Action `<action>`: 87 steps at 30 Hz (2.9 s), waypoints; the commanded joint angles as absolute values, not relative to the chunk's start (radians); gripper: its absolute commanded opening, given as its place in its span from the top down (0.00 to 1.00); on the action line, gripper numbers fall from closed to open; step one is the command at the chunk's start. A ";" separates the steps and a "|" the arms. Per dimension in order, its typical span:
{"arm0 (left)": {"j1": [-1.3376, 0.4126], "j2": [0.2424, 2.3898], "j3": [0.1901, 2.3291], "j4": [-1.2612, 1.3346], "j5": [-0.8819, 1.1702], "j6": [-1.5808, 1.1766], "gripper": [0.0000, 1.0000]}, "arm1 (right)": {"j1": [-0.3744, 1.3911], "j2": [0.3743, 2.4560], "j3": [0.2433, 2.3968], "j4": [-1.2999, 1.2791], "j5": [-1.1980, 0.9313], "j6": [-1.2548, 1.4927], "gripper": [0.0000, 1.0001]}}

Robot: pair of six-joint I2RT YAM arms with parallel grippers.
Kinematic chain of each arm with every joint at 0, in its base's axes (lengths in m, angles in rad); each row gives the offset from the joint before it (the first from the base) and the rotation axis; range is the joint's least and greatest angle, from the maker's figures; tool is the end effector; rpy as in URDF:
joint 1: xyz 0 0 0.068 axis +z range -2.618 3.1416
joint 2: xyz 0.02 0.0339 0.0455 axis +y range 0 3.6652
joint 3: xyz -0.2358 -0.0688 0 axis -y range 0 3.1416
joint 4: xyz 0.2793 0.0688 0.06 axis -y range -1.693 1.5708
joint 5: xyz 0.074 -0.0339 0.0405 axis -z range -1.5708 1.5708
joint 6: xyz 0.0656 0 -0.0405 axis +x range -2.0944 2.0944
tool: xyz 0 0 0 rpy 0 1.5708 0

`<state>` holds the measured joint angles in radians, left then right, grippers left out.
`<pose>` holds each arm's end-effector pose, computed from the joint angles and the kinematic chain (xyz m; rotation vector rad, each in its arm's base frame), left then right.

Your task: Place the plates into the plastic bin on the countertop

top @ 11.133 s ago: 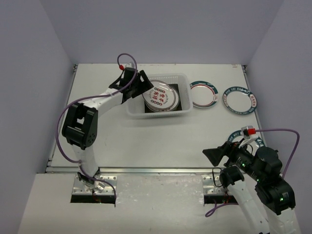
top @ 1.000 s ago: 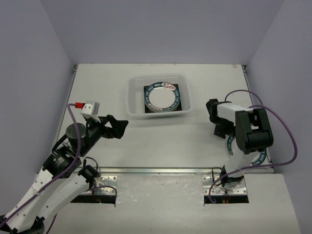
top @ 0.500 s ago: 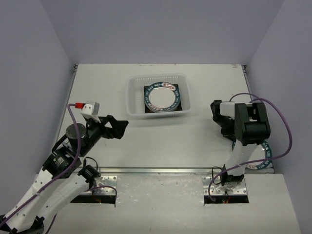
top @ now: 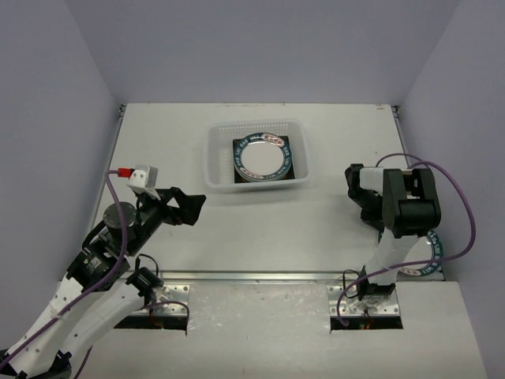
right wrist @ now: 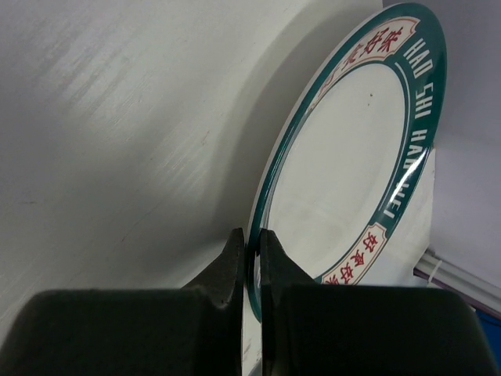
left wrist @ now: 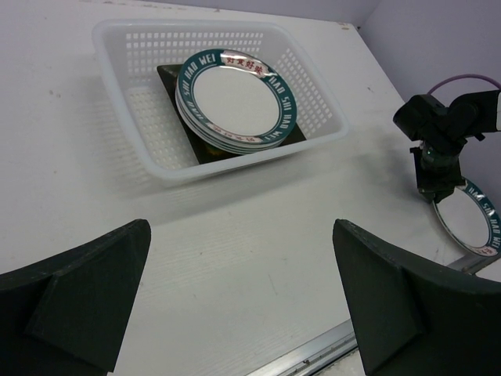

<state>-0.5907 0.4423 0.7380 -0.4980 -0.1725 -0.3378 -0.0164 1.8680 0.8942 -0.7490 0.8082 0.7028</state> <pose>0.1661 -0.0978 0.3254 0.1008 1.7965 -0.5168 0.2768 -0.0520 0.0238 0.8887 2.6197 -1.1842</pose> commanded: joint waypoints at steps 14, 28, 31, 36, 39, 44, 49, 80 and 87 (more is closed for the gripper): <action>-0.603 0.455 0.739 -0.471 -0.200 -0.336 0.00 | 0.132 1.468 0.853 -0.581 0.696 0.531 1.00; -0.603 0.463 0.739 -0.476 -0.226 -0.346 0.00 | 0.324 1.423 1.087 -0.720 0.882 0.443 1.00; -0.603 0.462 0.741 -0.479 -0.231 -0.348 0.00 | 0.362 1.418 1.130 -0.686 0.874 0.384 1.00; -0.603 0.465 0.741 -0.479 -0.240 -0.351 0.00 | 0.451 1.404 1.179 -0.539 0.813 0.181 1.00; -0.603 0.466 0.741 -0.480 -0.241 -0.351 0.00 | 0.496 1.405 1.225 -0.466 0.734 0.058 1.00; -0.603 0.455 0.746 -0.488 -0.264 -0.357 0.00 | 0.587 1.471 1.293 -0.381 0.611 -0.139 1.00; -0.603 0.417 0.746 -0.489 -0.290 -0.365 0.00 | 0.729 1.605 1.342 -0.274 0.651 -0.391 1.00; -0.603 0.341 0.744 -0.497 -0.336 -0.380 0.00 | 0.914 1.847 1.477 -0.293 0.673 -0.405 0.01; -0.603 0.346 0.744 -0.498 -0.339 -0.380 0.00 | 0.814 1.776 1.483 -0.541 0.509 -0.181 0.01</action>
<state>-0.5949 0.3340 0.7380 -0.5212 -0.3321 -0.3756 0.8877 1.8543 1.4624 -0.4305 0.5871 -0.3406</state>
